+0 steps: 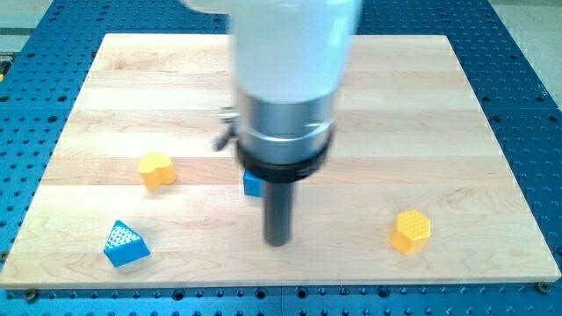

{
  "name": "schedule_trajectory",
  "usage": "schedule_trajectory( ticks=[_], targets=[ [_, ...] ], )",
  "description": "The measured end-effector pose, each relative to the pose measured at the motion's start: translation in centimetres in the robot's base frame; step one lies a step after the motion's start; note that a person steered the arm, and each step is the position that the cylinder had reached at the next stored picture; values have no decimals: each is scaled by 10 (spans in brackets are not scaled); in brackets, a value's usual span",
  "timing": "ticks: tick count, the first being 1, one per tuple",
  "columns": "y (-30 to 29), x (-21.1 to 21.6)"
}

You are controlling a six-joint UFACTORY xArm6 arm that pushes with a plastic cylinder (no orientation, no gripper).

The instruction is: Move the cube to the top left of the hexagon

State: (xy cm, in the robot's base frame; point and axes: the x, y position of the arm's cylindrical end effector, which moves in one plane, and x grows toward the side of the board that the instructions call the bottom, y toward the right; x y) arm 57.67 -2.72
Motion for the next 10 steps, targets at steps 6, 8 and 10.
schedule_trajectory(
  ticks=[6,8,10],
  targets=[
    [58,-122],
    [131,-102],
    [164,-74]
  ],
)
